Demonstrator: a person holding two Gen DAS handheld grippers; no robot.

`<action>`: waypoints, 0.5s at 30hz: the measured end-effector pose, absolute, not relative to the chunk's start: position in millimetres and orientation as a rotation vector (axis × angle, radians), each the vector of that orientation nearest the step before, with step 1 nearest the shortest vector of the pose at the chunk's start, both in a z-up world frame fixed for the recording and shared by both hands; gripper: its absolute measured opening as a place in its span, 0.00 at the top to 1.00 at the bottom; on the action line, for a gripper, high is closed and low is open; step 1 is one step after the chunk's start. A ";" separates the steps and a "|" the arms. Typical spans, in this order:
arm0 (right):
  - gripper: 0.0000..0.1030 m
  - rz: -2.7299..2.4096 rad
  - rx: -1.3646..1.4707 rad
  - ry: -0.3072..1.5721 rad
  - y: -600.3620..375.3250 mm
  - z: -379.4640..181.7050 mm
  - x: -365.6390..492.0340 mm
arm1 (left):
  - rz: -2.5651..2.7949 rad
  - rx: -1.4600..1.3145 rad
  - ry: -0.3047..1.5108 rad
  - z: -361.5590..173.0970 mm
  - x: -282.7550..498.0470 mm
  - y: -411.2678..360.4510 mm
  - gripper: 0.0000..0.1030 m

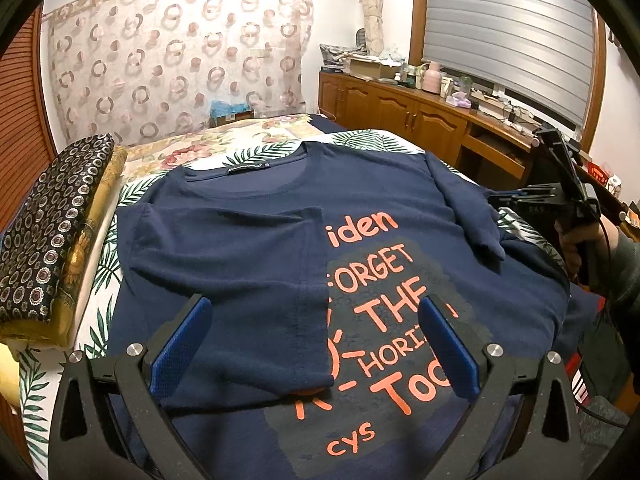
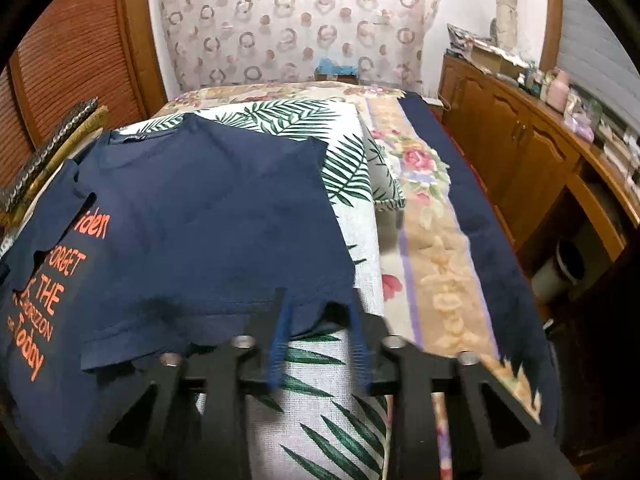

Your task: Fold small clothes

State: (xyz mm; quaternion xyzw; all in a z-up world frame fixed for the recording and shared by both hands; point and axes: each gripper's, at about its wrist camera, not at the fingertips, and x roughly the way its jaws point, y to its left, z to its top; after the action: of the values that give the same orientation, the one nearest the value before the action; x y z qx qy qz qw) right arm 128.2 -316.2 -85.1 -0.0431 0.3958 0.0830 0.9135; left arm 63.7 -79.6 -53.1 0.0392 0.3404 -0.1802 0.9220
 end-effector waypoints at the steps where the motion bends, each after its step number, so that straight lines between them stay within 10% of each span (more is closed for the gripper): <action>1: 0.93 0.176 -0.098 0.813 -314.8 -85.2 127.6 | -0.368 0.080 0.699 -53.4 63.6 -79.2 0.00; 15: 0.96 0.446 -0.174 0.642 -216.2 -15.5 140.2 | -0.331 0.033 0.682 -51.5 62.8 -59.0 0.00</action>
State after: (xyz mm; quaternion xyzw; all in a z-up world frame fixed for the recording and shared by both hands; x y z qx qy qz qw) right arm 140.2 -216.2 -15.5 -0.0845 0.3127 0.2171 0.9208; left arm 62.8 -59.0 -51.5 0.0160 0.3330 -0.1616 0.9288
